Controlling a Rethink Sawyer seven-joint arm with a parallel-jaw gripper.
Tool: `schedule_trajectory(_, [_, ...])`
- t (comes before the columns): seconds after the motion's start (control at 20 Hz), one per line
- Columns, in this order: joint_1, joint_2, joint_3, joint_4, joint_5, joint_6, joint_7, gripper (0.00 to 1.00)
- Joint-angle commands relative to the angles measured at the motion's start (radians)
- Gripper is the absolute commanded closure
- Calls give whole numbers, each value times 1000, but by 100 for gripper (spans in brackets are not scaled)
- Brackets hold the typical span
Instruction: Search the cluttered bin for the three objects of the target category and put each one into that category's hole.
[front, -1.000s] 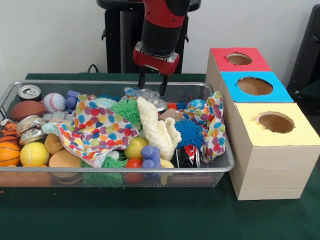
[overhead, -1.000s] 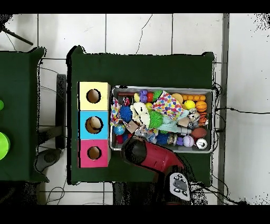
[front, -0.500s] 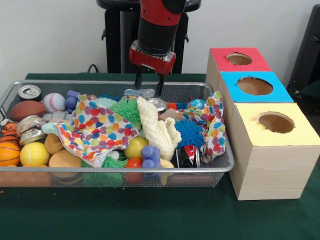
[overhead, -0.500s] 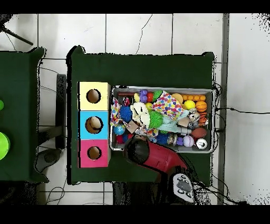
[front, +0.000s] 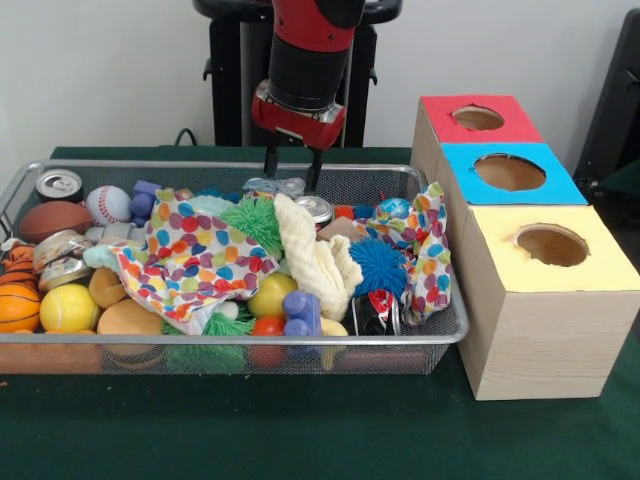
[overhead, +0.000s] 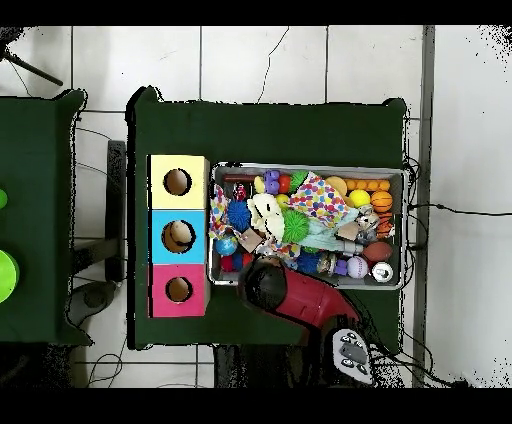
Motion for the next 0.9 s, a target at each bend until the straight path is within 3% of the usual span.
schedule_trajectory(0.05, [-16,40,71,-69,-40,-50,93,0])
schedule_trajectory(0.8, [5,76,55,-71,-37,-119,125,0])
schedule_trajectory(0.9, [17,74,43,-79,-31,-90,123,0])
